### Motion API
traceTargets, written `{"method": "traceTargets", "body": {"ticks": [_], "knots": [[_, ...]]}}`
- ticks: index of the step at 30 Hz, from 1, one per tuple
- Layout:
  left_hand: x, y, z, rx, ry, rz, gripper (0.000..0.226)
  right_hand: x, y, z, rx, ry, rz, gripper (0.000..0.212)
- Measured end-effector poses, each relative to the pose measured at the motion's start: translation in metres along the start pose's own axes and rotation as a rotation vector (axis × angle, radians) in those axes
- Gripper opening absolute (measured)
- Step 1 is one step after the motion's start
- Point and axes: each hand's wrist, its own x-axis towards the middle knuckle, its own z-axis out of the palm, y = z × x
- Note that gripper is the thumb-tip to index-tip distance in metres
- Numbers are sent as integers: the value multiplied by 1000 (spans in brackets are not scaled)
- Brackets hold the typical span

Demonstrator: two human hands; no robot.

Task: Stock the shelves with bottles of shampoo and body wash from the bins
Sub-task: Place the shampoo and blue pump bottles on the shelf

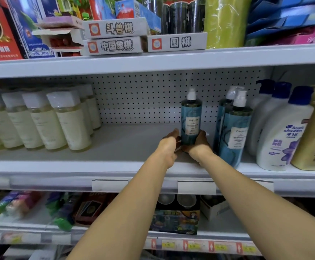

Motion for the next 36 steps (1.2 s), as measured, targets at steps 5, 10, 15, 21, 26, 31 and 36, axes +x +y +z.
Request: {"method": "traceTargets", "body": {"ticks": [5, 10, 15, 21, 26, 31, 36], "knots": [[-24, 1, -16, -57, 46, 70, 38, -32, 0, 2, -142, 56, -65, 84], [-69, -8, -54, -112, 45, 220, 25, -81, -10, -8, -18, 200, -359, 41], [-108, -23, -84, -180, 111, 288, 23, -132, -12, 10, 186, 75, -526, 32], [-142, -59, -142, -149, 245, 265, 21, -185, 16, 58, 123, -174, -594, 28], [-150, -104, -201, -121, 392, 83, 20, -213, 59, 104, 90, -374, -435, 26], [-146, -162, -258, -120, 469, -161, 21, -233, 119, 157, -3, -567, -159, 23], [-144, -229, -315, -110, 527, -398, 14, -260, 189, 208, -91, -640, 167, 19]]}}
